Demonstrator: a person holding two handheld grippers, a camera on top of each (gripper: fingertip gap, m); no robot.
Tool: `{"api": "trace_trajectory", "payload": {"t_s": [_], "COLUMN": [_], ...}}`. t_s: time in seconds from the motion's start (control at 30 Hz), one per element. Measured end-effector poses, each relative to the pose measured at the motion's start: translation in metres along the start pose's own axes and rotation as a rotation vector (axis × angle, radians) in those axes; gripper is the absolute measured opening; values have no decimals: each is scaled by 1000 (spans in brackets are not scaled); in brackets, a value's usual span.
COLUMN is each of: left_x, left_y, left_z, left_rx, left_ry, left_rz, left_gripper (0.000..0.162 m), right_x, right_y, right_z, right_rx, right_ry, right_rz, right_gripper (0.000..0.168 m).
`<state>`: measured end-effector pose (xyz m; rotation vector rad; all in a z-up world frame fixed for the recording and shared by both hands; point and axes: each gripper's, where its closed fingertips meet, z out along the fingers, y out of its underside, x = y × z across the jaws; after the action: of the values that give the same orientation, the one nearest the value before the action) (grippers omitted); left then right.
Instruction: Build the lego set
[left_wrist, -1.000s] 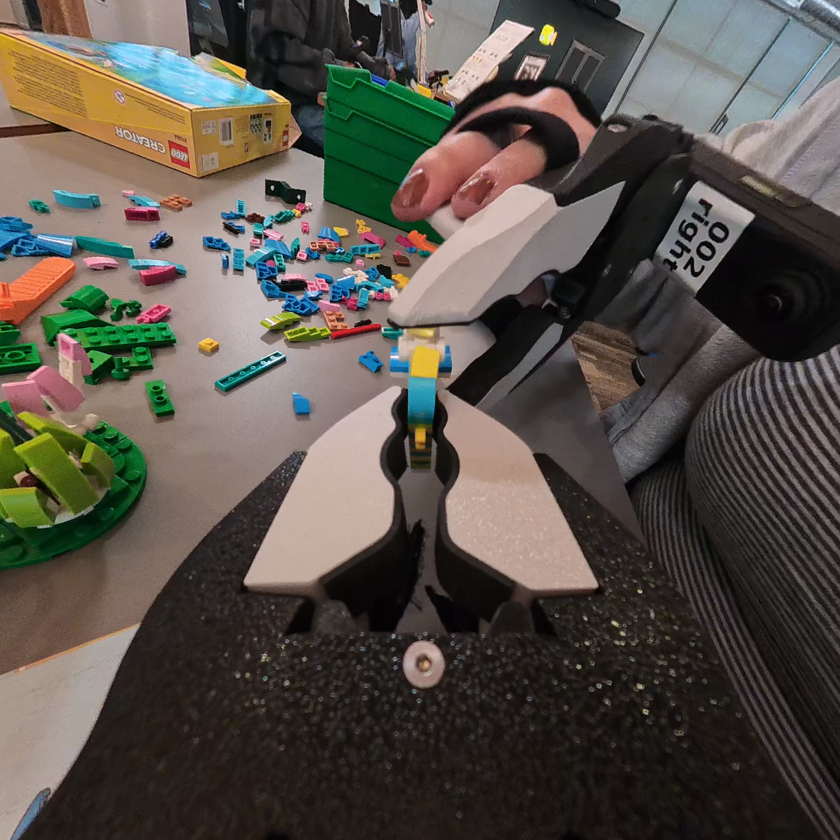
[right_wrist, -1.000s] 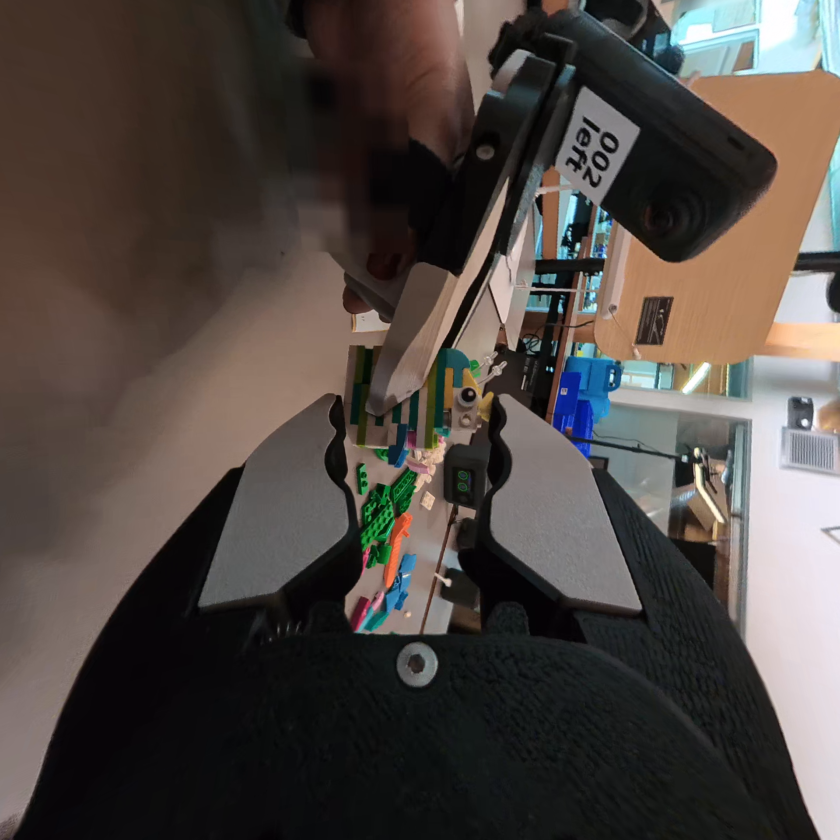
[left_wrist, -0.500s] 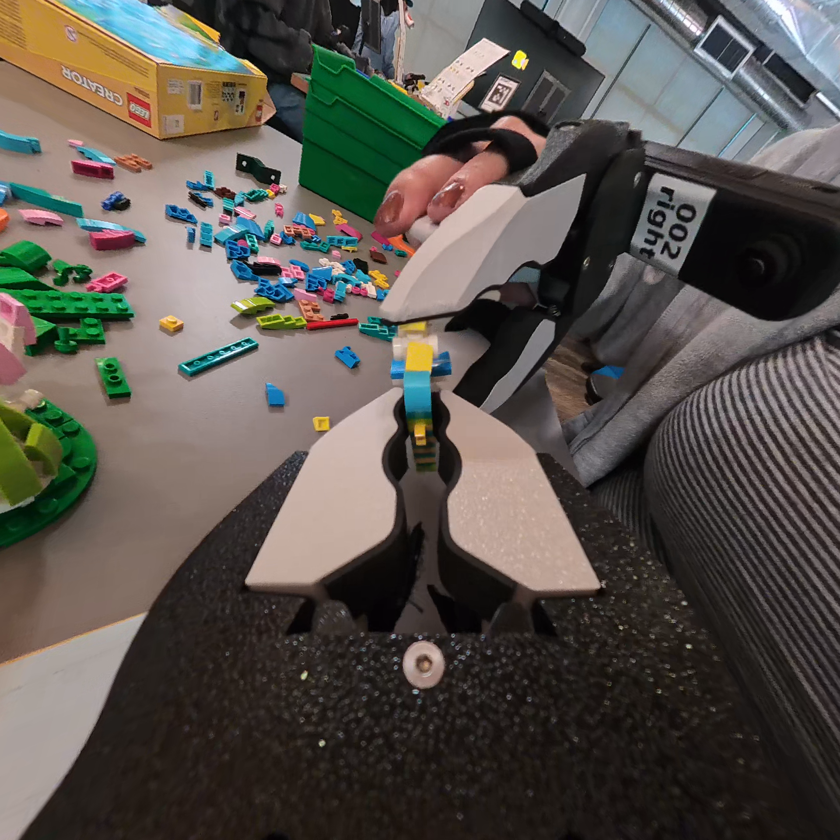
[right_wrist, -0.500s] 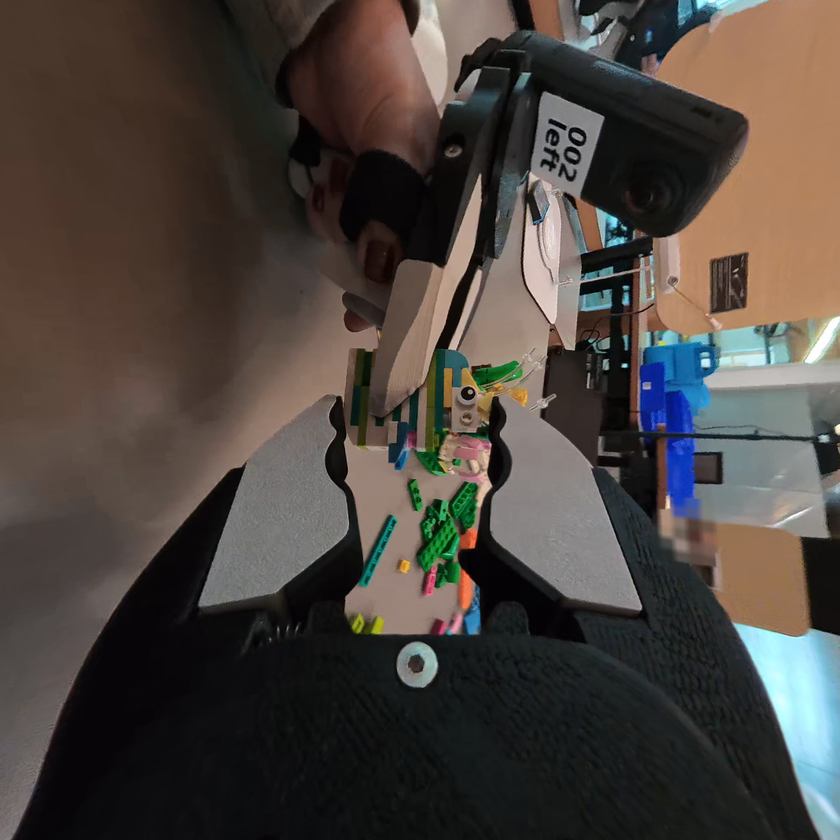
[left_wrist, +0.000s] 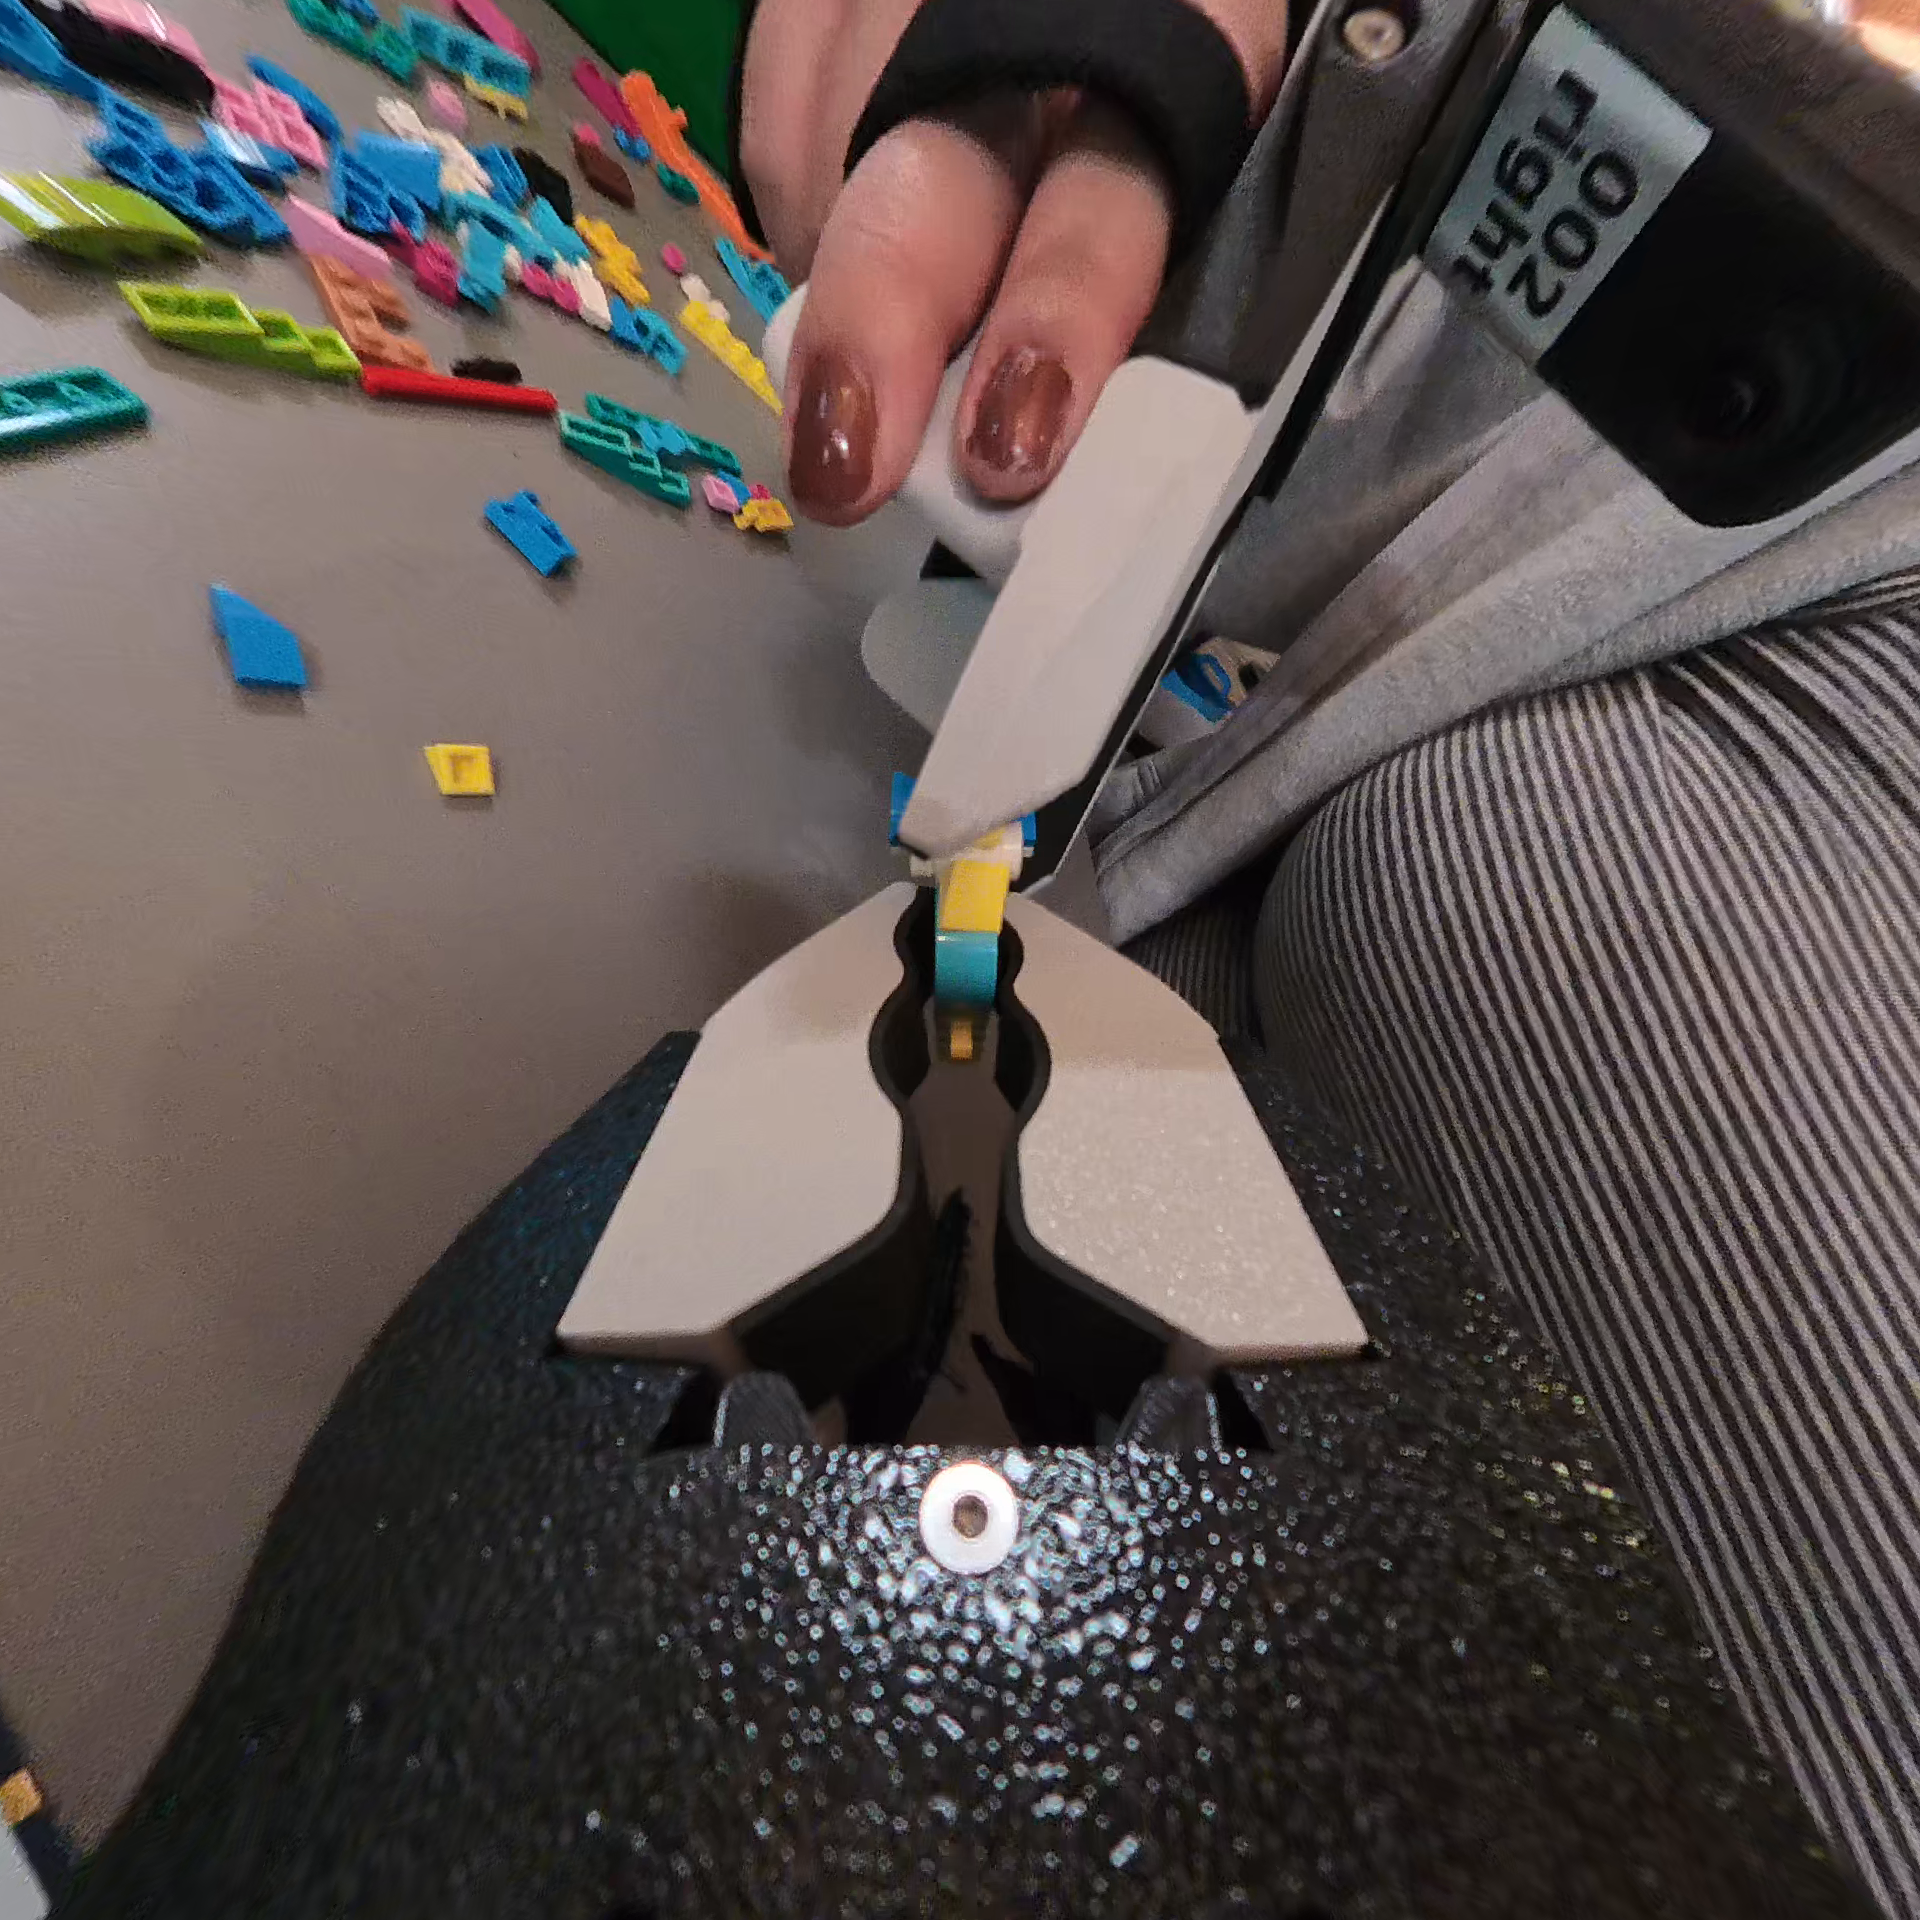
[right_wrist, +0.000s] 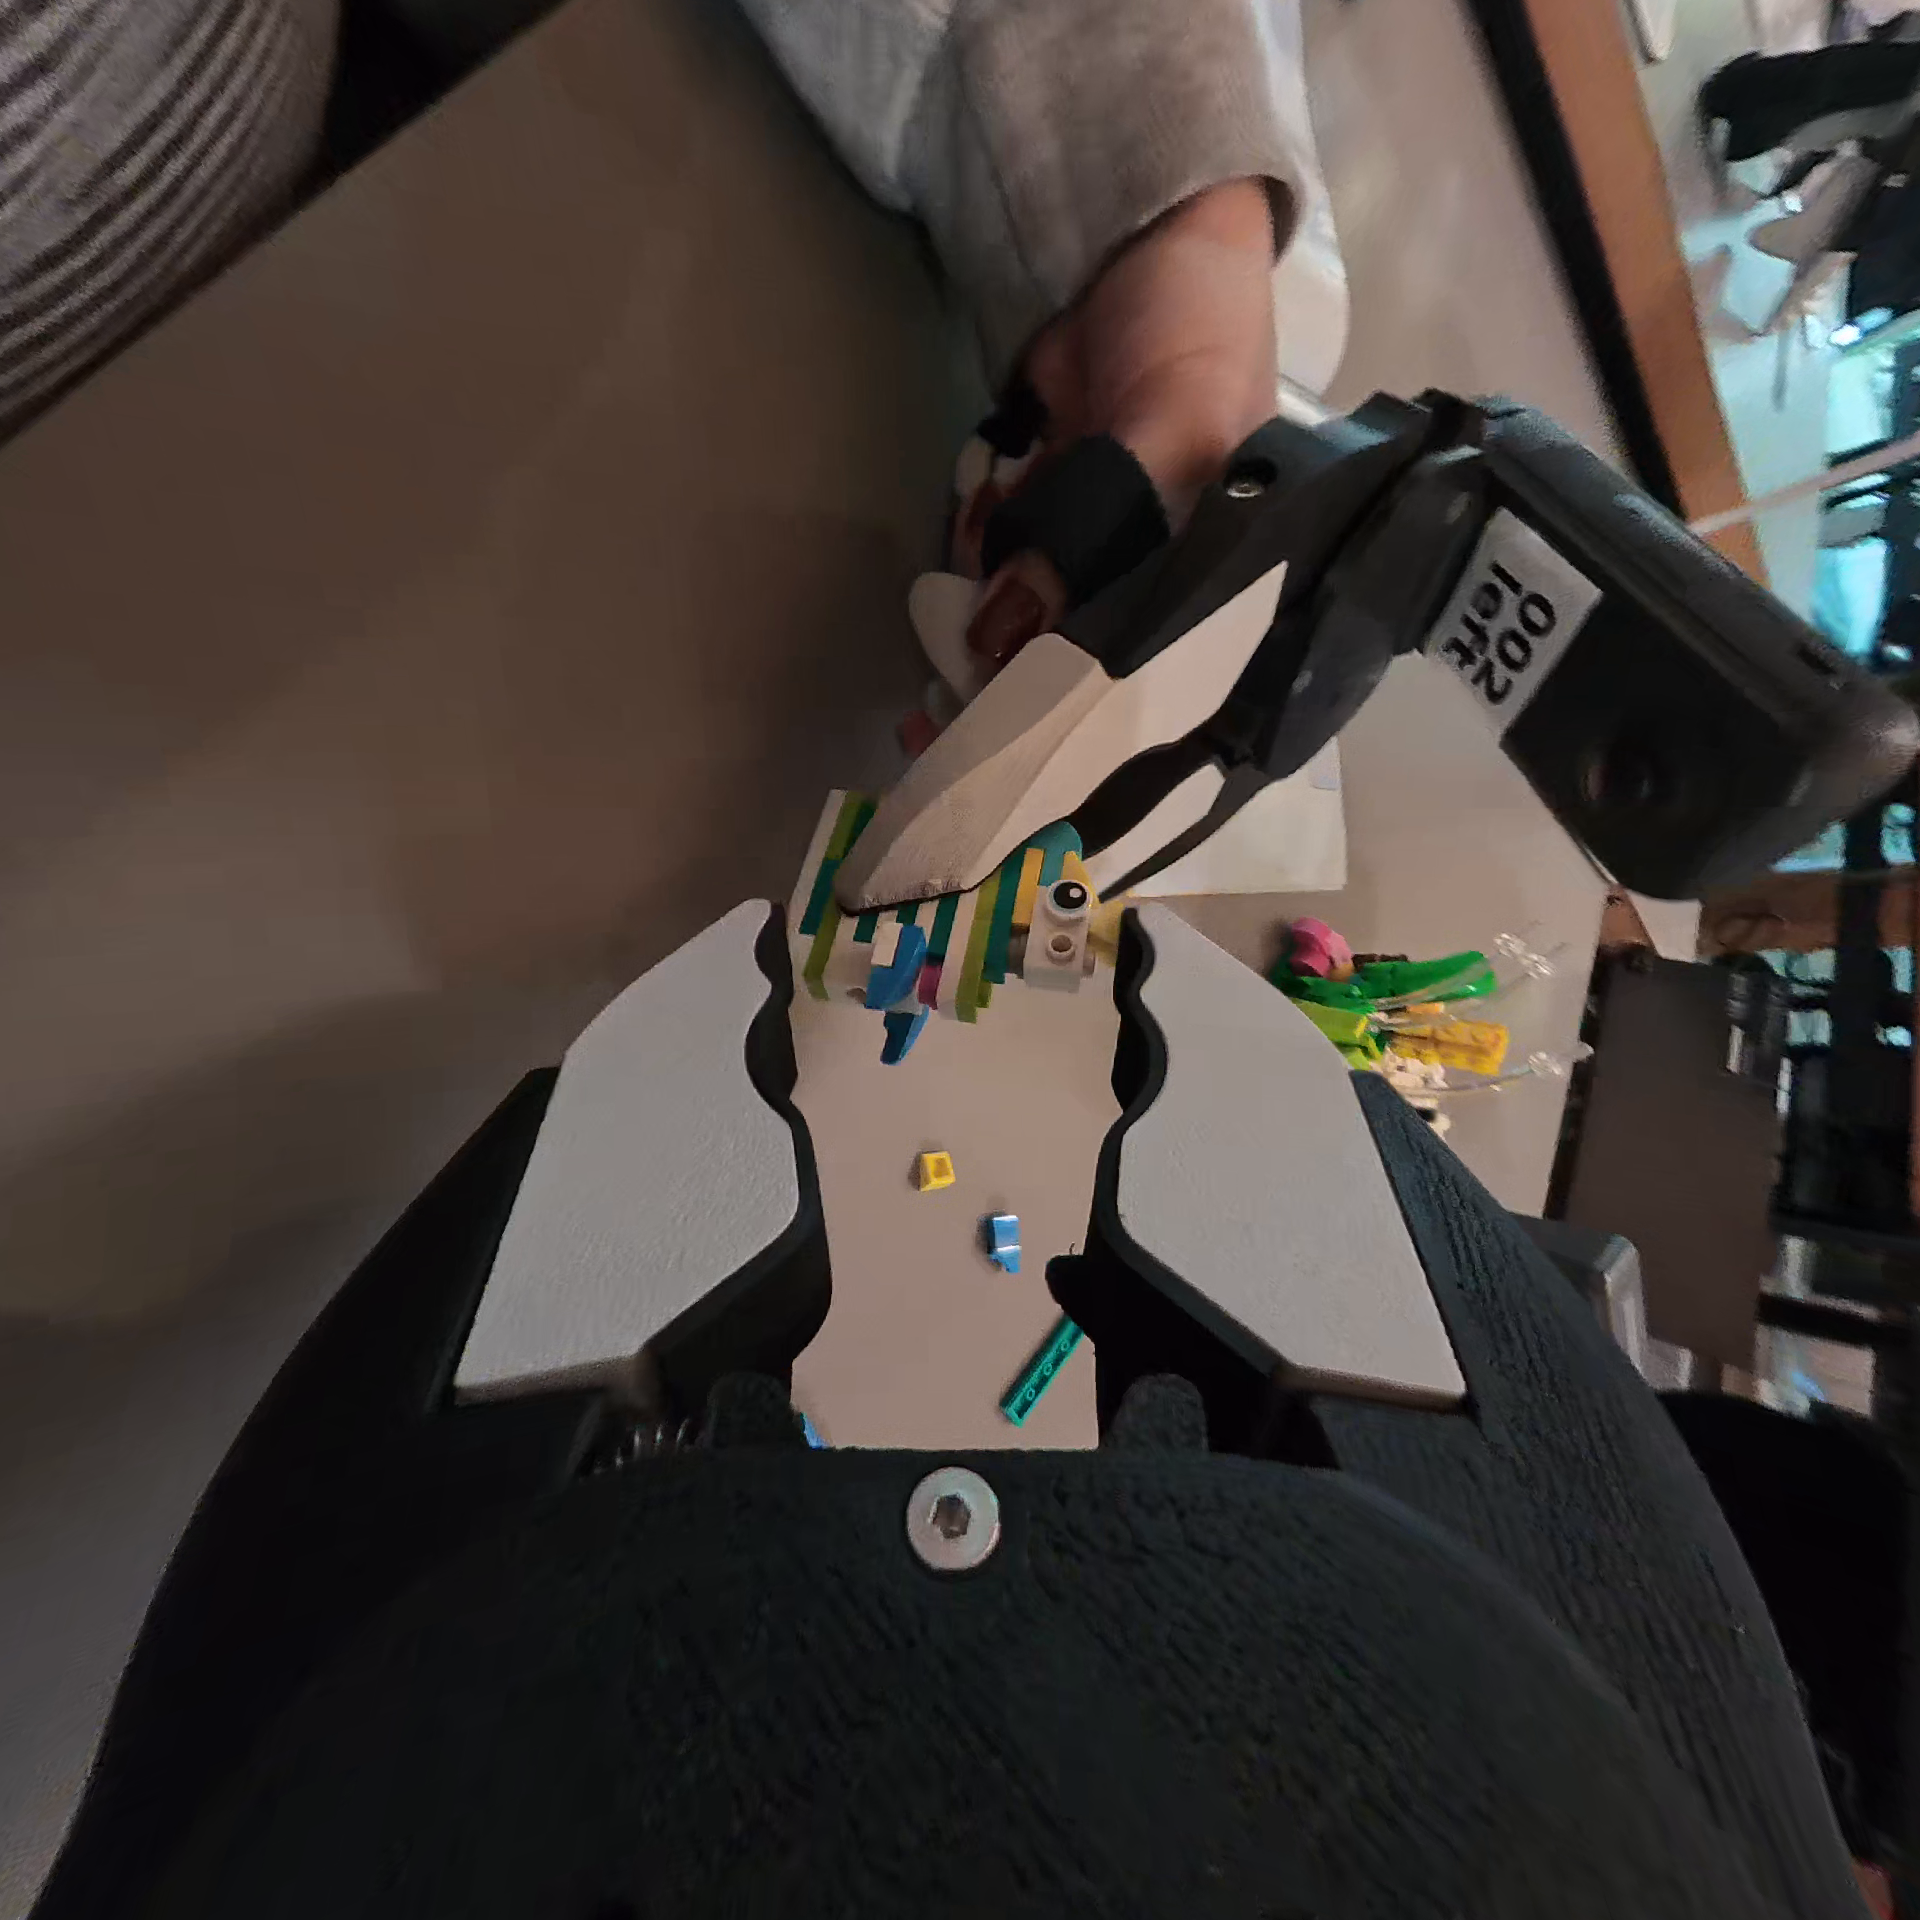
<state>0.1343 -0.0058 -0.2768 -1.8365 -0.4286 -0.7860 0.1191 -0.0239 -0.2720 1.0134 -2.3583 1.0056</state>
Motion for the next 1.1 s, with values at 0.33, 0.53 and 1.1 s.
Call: {"api": "trace_trajectory", "payload": {"t_s": [0.33,0.53,1.1], "left_x": [0,-3,-13], "left_y": [17,18,19], "left_z": [9,10,4], "left_rx": [-123,-128,-101], "left_ry": [-2,-24,-69], "left_rz": [-1,-2,-128], "left_gripper": [9,9,9], "right_x": [-16,-17,-21], "right_y": [0,3,8], "right_z": [5,8,21], "right_rx": [-49,-94,-12], "right_ry": [-163,-183,27], "right_rz": [-100,-106,163], "right_gripper": [58,58,57]}}
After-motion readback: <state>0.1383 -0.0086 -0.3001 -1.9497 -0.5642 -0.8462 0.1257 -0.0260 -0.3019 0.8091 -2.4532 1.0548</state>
